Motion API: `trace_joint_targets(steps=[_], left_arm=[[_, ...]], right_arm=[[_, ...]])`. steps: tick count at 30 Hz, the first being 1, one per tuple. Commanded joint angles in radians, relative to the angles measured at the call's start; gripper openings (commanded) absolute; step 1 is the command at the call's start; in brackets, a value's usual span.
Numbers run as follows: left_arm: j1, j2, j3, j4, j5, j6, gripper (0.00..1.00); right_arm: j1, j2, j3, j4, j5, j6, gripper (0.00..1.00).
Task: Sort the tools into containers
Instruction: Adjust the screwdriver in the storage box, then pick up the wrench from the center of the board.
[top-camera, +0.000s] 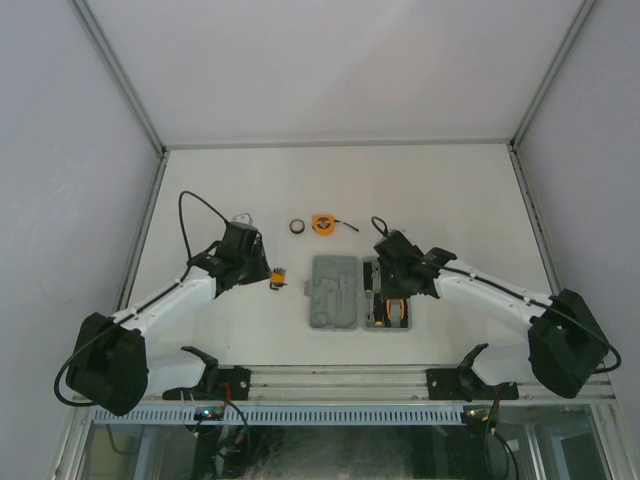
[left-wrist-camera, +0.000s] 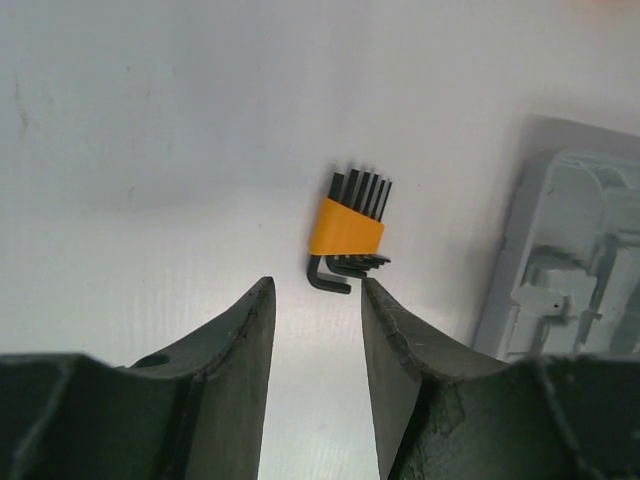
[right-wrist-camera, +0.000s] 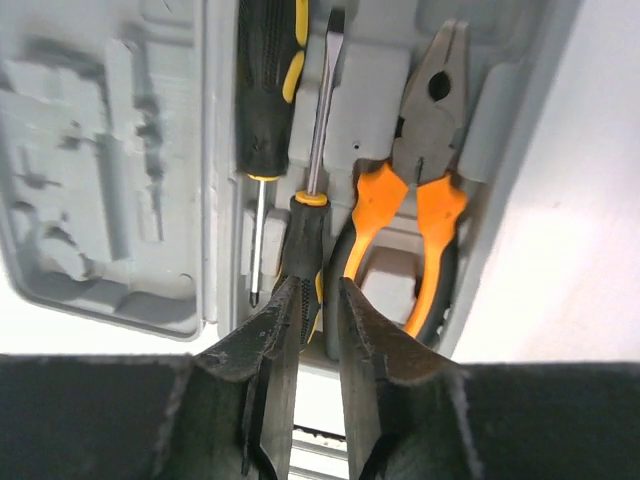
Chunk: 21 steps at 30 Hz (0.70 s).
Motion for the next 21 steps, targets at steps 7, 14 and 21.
trace_joint_targets(steps=[7,14,21], left_arm=[[0.015,0.012,-0.010,-0.005,-0.027,-0.007,0.46],[0.017,0.051,0.007,-0.002,-0.003,0.006,0.47],[0.017,0.077,0.020,0.010,0.025,0.016,0.47]], right_arm=[[-0.126,-0.211,-0.034,0.017,-0.009,-0.002,0.22],[-0.140,-0.216,-0.045,0.039,-0.045,0.002,0.21],[-0.140,-0.215,-0.072,0.056,-0.062,0.004,0.21]])
